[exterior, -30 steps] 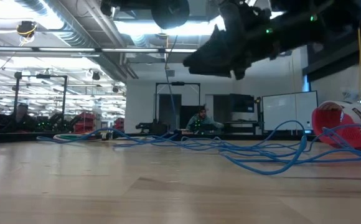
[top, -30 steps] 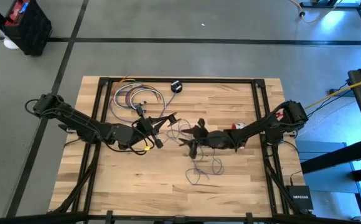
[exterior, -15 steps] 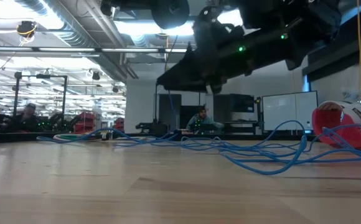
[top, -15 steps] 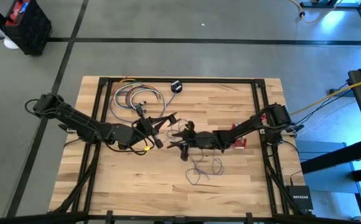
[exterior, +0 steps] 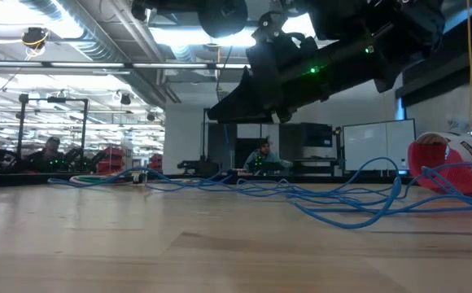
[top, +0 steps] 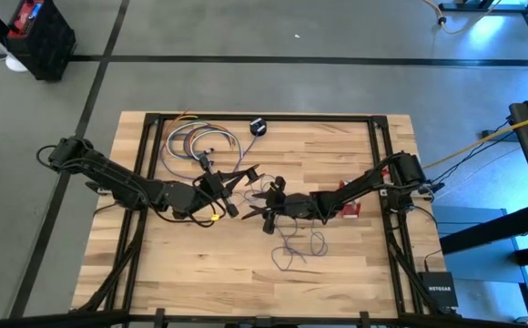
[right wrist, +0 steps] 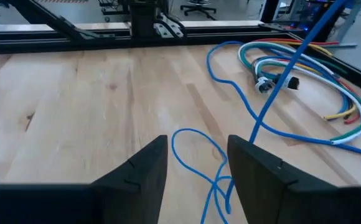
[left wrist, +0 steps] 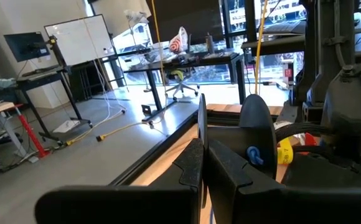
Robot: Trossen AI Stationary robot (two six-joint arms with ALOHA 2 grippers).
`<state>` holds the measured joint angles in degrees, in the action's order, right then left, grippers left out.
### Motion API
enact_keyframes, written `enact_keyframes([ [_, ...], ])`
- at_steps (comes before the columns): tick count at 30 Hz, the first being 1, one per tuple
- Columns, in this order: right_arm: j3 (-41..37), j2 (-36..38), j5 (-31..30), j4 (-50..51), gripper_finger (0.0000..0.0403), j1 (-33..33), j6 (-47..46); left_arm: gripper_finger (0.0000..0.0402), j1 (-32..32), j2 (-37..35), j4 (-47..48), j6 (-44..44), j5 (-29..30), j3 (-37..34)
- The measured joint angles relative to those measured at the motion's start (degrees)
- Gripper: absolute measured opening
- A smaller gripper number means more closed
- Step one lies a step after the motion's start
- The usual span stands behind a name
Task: Coil cords
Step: Coil the blue wire onto the spool
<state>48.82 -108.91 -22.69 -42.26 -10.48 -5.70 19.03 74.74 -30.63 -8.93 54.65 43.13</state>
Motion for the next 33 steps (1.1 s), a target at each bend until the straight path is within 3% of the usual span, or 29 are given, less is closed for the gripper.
enact_keyframes([
  [4,0.0,2.2,1.8,1.9,0.017,-1.5,0.1,0.0008,0.1,0.0,0.0,0.0,0.0,0.0],
  [12,0.0,4.2,-6.3,7.5,0.017,-1.8,0.4,0.0008,0.1,0.0,0.0,0.0,0.0,0.0],
  [15,0.0,2.0,-4.9,7.4,0.017,-0.2,-0.8,0.0008,0.1,0.0,0.0,0.0,0.0,0.0],
  [19,0.0,-0.4,1.3,2.4,0.017,1.4,-1.8,0.0008,0.1,0.0,0.0,0.0,0.0,0.0],
  [23,0.0,-0.6,1.1,1.8,0.0168,1.1,-1.3,0.0008,0.1,0.0,0.1,0.0,0.0,0.0],
  [27,0.0,-0.5,1.0,1.5,0.0128,1.1,0.1,0.0008,0.1,0.0,0.0,0.0,0.0,0.0],
  [33,0.0,-0.5,0.8,1.5,0.0012,1.1,2.9,0.0008,0.0,0.0,0.0,0.4,0.0,0.0],
])
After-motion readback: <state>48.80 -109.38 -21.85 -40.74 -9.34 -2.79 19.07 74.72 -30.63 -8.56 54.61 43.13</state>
